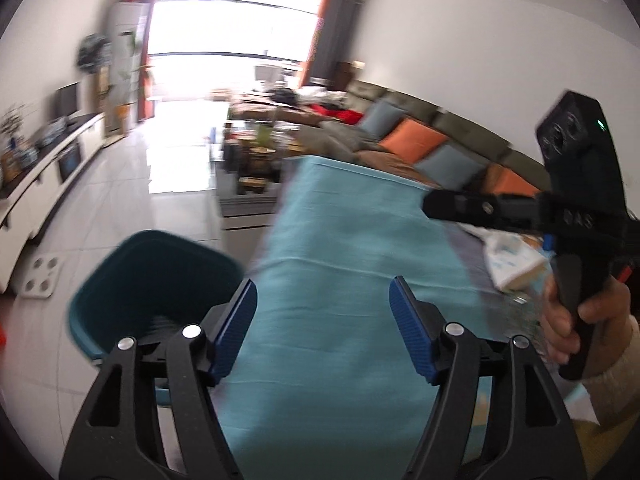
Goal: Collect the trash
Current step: 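Move both grippers back over the table toward the dotted paper cup, then grasp the clear plastic bottle with the left gripper while the right gripper grasps the dotted cup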
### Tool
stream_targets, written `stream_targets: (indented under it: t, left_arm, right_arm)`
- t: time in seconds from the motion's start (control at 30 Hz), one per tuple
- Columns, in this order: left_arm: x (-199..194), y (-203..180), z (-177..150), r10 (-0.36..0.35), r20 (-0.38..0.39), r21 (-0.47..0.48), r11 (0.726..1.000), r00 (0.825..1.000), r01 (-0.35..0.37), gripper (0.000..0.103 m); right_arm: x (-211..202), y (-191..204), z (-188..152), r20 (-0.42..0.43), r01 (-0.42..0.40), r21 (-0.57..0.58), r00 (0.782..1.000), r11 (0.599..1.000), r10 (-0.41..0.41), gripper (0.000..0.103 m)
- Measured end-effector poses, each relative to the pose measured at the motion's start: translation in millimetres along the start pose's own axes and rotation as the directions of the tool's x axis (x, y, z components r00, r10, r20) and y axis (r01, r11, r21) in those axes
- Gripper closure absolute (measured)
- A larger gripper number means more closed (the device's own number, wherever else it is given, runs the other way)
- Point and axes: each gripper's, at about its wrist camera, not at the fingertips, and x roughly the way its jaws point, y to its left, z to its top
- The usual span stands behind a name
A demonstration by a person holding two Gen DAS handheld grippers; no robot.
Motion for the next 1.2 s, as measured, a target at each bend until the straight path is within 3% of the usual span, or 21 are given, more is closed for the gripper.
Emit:
stream_targets:
  t: [0.27, 0.67, 0.77, 0.9, 1.2]
  left_arm:
    - [31, -62, -11, -0.159, -0.09, 0.062, 0.984, 0.983, 0.165, 0.035]
    - [62, -124, -20, -0.311, -0.19, 0.114, 0.935, 0.931, 0.336, 0.034]
    - [69, -137, -21, -0.335, -0.215, 0.12, 0.923, 0.917, 0.365, 0.031]
    - [81, -147, -22, -0.355, -0.256, 0.101, 0.915, 0.899, 0.39, 0.031]
    - [106, -163, -29, -0.362, -0.316, 0.085, 0.91, 0.877, 0.406, 0.031]
  right_arm:
    - [-65, -43, -24, 0.066, 0.155, 0.055, 0.985, 0.986, -0.158, 0.05]
    - [-136, -98, -58, 0.116, 0.301, 0.21, 0.937, 0.93, -0.329, 0.049]
    - [-148, -109, -66, 0.125, 0.324, 0.244, 0.924, 0.914, -0.361, 0.043]
    - [-156, -125, -74, 0.119, 0.336, 0.287, 0.917, 0.897, -0.381, 0.043]
    - [-148, -141, -92, 0.08, 0.301, 0.329, 0.936, 0.895, -0.344, 0.043]
